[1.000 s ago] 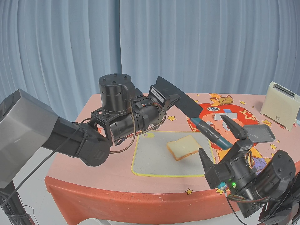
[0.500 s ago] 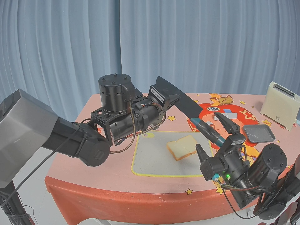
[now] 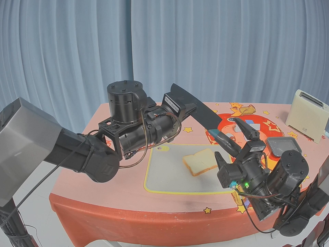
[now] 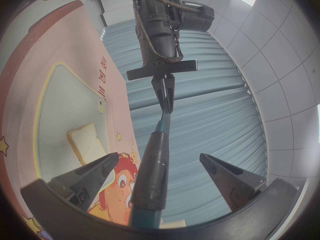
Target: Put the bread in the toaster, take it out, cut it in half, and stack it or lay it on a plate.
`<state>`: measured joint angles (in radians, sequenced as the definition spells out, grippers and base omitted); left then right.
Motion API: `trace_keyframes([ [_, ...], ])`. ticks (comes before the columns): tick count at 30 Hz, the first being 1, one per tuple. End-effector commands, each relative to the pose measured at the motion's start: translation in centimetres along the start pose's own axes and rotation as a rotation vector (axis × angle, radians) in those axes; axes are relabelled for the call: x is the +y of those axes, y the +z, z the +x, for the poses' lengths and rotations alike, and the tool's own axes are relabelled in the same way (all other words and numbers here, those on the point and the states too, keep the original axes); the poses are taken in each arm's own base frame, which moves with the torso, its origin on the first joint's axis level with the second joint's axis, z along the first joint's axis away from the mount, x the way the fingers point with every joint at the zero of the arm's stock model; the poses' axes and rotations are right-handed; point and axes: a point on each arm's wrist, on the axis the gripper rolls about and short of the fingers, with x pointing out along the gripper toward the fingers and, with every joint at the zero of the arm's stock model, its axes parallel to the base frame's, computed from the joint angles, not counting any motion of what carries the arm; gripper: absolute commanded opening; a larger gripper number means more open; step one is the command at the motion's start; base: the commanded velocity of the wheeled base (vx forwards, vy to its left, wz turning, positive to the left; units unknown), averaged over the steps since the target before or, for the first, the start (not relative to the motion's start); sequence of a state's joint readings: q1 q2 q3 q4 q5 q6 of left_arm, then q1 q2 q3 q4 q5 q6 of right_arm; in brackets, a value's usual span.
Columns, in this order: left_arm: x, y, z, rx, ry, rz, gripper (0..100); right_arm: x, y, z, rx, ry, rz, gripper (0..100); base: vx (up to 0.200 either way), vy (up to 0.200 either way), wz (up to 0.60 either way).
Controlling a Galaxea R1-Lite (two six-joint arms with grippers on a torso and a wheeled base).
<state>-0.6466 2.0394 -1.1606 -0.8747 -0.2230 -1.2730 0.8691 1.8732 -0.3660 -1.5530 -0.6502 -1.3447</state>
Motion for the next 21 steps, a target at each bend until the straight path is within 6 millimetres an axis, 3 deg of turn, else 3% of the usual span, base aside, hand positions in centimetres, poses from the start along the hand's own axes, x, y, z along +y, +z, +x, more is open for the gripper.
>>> trace_keyframes([
  [1,0.03,-0.07,-0.08,0.004,0.001,0.001,0,-0.06,-0.17,0.09,0.006,-0.007,0.003,100,0.0,0.0,0.0],
  [6,0.07,-0.08,-0.09,0.006,0.002,-0.001,0,-0.11,-0.16,0.15,0.005,-0.009,0.005,100,0.0,0.0,0.0],
  [7,0.07,-0.08,-0.09,0.006,0.002,-0.001,0,-0.02,-0.2,0.12,0.008,-0.006,0.002,0,0.0,0.0,0.0],
  [21,0.14,-0.13,-0.16,0.008,0.006,-0.002,0,0.36,-0.11,0.08,0.004,0.006,-0.003,0,0.0,0.0,0.0],
])
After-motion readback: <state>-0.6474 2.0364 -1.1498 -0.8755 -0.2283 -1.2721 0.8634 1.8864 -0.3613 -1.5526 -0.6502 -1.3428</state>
